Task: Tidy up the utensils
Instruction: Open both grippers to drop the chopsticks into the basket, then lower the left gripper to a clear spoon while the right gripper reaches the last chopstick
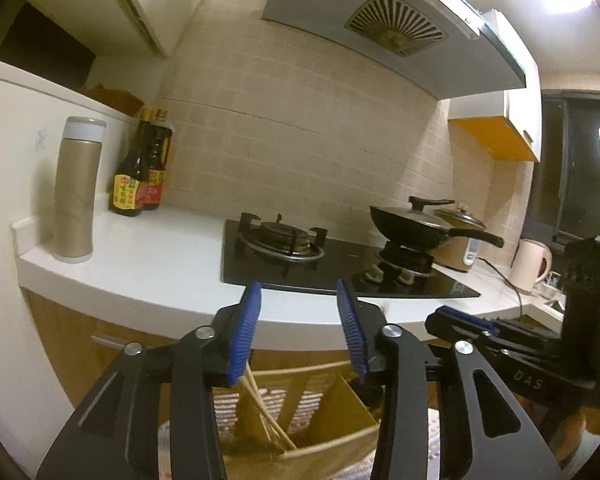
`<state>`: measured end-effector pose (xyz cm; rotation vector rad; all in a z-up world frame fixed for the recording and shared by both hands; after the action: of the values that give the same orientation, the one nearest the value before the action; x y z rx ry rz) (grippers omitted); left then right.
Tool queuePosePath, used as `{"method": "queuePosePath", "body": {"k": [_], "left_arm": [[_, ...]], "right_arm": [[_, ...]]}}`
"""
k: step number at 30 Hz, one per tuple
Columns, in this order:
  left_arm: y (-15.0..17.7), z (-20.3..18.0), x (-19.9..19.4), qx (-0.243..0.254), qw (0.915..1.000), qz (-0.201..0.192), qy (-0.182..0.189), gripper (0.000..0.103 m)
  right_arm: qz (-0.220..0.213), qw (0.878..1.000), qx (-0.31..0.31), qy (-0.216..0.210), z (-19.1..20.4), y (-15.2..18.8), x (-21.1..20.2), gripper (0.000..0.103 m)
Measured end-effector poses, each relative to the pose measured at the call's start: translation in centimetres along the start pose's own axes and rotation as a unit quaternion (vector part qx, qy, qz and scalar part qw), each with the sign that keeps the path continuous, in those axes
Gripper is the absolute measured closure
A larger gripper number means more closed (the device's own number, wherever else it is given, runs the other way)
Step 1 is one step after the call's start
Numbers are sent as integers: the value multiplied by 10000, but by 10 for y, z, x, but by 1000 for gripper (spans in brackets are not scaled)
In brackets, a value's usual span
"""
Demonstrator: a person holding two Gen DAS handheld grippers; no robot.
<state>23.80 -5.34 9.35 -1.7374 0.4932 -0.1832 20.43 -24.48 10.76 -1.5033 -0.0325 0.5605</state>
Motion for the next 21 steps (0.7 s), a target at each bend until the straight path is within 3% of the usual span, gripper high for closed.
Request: {"method": "queuePosePath", "body": {"k": [7,11,15,18,21], "left_arm": [[-7,1,-39,-217,9994,96,259,58],[0,-1,-54,-222,9982,376,401,58],[20,2,-60,-367,9940,929,450,54],[46,1,-58,-306,9848,1684,283,54],[76,1,-59,-137,9723,2332,-91,54]], "right_arm": [[169,9995,247,-88,0,14,-33,82],[390,9987,322,-57,1,31,-45,81],[619,9970,467,-6,8,46,-55,79],[799,9943,695,-92,16,59,-59,52],[1021,9929,616,-19,29,72,-58,50]]}}
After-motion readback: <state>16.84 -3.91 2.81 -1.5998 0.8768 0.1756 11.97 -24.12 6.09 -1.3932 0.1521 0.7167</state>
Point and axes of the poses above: each gripper's, at about its wrist camera, not at the fingertips, and x roughly the way its jaws point, z to its left, y to its underside, the point moved 3 cm from there along x, roughly the way its jaws point, and after that the axes turned 1 degree about x, right-handed, at the moved point
